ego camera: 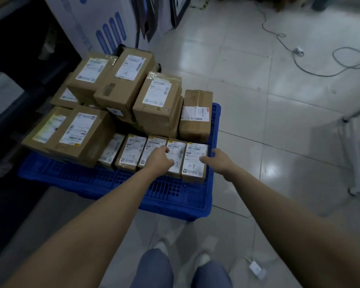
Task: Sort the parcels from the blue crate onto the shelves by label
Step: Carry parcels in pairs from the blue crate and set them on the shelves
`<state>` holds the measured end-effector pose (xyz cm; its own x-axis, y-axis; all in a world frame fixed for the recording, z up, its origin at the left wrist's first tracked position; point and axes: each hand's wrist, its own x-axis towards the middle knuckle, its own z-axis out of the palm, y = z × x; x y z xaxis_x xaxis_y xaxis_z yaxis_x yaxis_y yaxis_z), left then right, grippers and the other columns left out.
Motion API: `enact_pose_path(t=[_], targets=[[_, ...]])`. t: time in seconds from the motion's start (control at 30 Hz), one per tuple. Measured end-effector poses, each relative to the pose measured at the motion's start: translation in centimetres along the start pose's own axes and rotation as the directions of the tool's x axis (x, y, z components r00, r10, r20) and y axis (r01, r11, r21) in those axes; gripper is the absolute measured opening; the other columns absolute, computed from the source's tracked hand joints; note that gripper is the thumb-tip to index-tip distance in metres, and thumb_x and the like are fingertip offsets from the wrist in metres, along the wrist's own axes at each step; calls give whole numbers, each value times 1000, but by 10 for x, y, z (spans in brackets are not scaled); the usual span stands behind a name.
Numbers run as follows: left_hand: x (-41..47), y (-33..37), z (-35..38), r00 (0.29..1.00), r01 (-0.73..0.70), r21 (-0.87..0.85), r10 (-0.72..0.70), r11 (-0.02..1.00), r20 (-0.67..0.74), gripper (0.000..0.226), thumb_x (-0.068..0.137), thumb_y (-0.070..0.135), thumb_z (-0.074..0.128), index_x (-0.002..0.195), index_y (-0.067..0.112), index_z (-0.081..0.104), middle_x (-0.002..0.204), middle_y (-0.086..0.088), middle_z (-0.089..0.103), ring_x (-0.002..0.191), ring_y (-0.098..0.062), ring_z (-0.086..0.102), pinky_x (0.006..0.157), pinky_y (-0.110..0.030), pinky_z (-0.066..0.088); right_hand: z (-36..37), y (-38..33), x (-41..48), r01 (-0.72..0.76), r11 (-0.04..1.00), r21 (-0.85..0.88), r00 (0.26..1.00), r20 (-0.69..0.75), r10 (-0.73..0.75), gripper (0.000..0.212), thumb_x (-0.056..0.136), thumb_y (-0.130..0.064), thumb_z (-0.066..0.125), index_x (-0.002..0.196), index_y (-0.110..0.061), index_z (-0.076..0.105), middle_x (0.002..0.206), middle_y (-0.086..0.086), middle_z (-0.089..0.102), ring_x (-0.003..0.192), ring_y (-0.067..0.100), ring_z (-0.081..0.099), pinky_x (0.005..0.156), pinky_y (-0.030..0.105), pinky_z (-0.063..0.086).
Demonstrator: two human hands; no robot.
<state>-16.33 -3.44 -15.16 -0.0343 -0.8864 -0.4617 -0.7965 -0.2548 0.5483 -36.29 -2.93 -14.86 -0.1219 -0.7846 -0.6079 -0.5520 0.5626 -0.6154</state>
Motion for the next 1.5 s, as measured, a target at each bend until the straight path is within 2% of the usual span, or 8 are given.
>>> enact_pose_path(t=[0.17, 0.37, 0.47, 0.6, 0.8, 1.1, 1.3, 1.5], targets=[[36, -20, 34, 995, 54, -21, -52, 998, 88, 57, 93, 18, 54, 144, 8, 30, 122, -20, 55, 77, -27, 59, 57, -33, 43, 25, 28, 40, -132, 975, 177, 989, 84, 119, 69, 90, -33, 63, 144, -5, 31, 138, 10, 50, 104, 21, 54, 78, 32, 43], [67, -29, 54, 991, 105, 28, -107, 994, 82, 66, 90, 19, 56, 145, 3, 23, 140, -21, 41, 123, -38, 44, 98, -44, 43, 38, 49, 67, -261, 906, 333, 956, 216, 197, 38, 96, -41, 51, 125, -17, 48, 118, -3, 62, 79, 8, 55, 92, 41, 38], [81, -29, 58, 985, 169, -59, -165, 984, 57, 64, 88, 16, 55, 144, 4, 26, 140, -20, 41, 127, -37, 38, 102, -44, 40, 41, 54, 73, -288, 859, 424, 948, 253, 193, 38, 96, -46, 48, 125, -22, 50, 93, -5, 70, 75, 11, 66, 61, 29, 50], [95, -31, 62, 964, 264, -258, -250, 929, 88, 48, 86, 14, 56, 131, 3, 43, 131, -19, 50, 115, -35, 52, 97, -46, 48, 43, 59, 84, -287, 784, 551, 949, 274, 155, 44, 95, -44, 52, 131, -20, 44, 108, 9, 72, 90, 26, 73, 65, 40, 60], [98, -33, 72, 930, 366, -319, -332, 874, 159, 38, 86, 19, 59, 120, 5, 51, 124, -17, 53, 101, -30, 59, 87, -40, 54, 29, 73, 89, -264, 808, 526, 956, 253, 147, 22, 96, -46, 50, 104, -26, 54, 74, -2, 76, 61, 13, 73, 46, 26, 53], [76, -19, 65, 935, 354, -685, -228, 637, 271, 61, 86, 24, 66, 128, 24, 22, 119, -14, 53, 100, -31, 63, 84, -47, 55, 9, 70, 62, -258, 802, 539, 962, 223, 160, 62, 91, -59, 47, 139, -23, 31, 98, 9, 69, 81, 27, 65, 65, 40, 49], [40, 17, 15, 970, 242, -788, -153, 566, 188, 43, 89, 21, 62, 114, 24, 27, 104, -7, 55, 83, -23, 63, 49, -29, 53, -28, 25, 15, -210, 759, 616, 975, 188, 117, 59, 90, -60, 48, 135, -23, 37, 104, 11, 69, 81, 29, 65, 68, 42, 49], [2, 66, -84, 998, 38, -860, -63, 508, 7, 43, 89, 20, 63, 117, 21, 31, 99, -4, 60, 80, -17, 66, 52, -27, 54, -69, -67, -38, -50, 714, 698, 993, 113, -41, 56, 92, -53, 52, 136, -25, 33, 105, 7, 66, 70, 22, 64, 51, 33, 50]])
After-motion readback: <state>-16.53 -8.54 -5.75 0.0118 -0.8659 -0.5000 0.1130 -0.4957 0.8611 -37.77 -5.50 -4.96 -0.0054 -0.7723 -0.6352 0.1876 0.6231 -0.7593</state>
